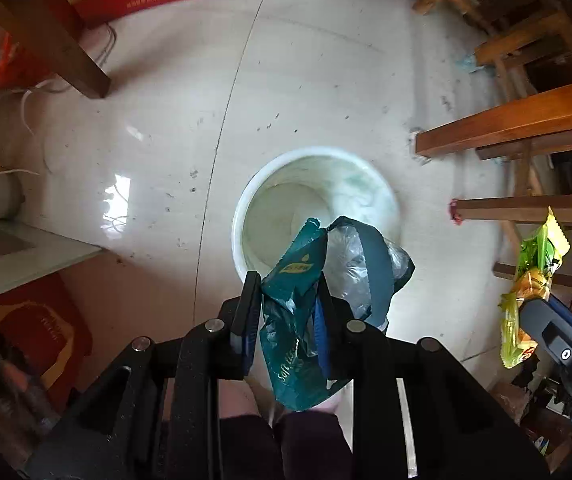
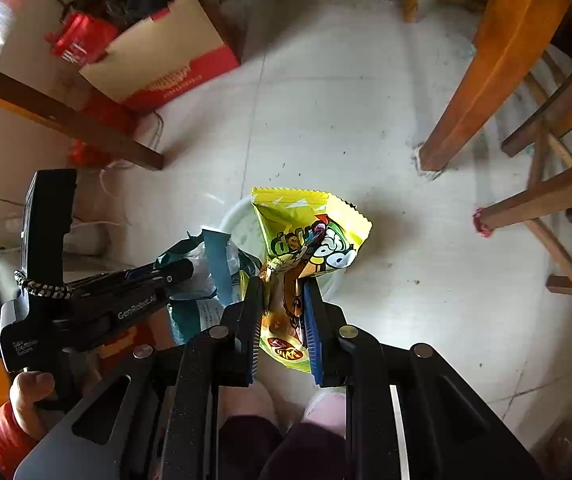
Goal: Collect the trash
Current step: 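Carry the green bag and yellow packet with both grippers over the white bucket, then open both grippers to drop the bag and packet into the bucket, then bring both open grippers back up to the table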
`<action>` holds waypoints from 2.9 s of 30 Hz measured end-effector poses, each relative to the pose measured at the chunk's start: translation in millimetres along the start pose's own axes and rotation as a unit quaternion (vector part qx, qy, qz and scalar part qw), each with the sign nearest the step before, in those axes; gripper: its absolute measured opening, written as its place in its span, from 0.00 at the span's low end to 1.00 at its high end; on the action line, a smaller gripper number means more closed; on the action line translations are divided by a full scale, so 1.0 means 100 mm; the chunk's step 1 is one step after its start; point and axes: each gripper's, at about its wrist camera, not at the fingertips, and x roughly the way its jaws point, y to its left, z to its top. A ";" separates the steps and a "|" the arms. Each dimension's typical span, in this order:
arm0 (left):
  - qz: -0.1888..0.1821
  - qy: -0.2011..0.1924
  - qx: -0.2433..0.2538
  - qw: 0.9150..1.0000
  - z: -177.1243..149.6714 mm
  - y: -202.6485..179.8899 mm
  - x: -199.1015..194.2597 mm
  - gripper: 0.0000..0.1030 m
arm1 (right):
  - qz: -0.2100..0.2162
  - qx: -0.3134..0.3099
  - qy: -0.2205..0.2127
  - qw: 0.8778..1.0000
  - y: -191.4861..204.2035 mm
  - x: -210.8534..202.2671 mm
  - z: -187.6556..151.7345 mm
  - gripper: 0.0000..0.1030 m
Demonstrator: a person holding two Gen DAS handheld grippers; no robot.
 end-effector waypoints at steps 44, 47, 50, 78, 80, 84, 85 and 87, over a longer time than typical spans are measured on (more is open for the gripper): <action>0.019 -0.132 0.067 0.989 -0.20 -0.31 -3.24 0.45 | 0.025 0.011 -0.050 0.998 0.64 -2.06 0.43 0.58; 0.017 -0.160 0.079 0.984 -0.26 -0.42 -3.79 0.45 | 0.030 0.011 -0.074 0.997 0.78 -2.56 0.45 0.58; 0.003 -0.193 0.089 0.977 -0.32 -0.53 -4.35 0.45 | 0.031 0.001 -0.105 0.994 0.94 -3.08 0.44 0.58; -0.038 -0.458 0.200 0.865 -0.91 -1.13 -7.51 0.67 | -0.070 -0.006 -0.418 0.906 1.62 -6.31 -0.01 0.74; -0.033 -0.457 0.208 0.864 -0.86 -1.17 -7.50 0.71 | -0.083 -0.001 -0.432 0.898 1.57 -6.34 0.03 0.79; -0.024 -0.459 0.204 0.864 -0.64 -1.28 -7.45 0.88 | -0.093 0.004 -0.434 0.896 1.45 -6.34 0.23 0.80; -0.024 -0.459 0.202 0.865 -0.59 -1.30 -7.44 0.88 | -0.090 0.006 -0.433 0.897 1.39 -6.32 0.32 0.80; -0.019 -0.458 0.197 0.867 -0.44 -1.38 -7.40 0.88 | -0.083 0.004 -0.430 0.899 1.31 -6.31 0.44 0.80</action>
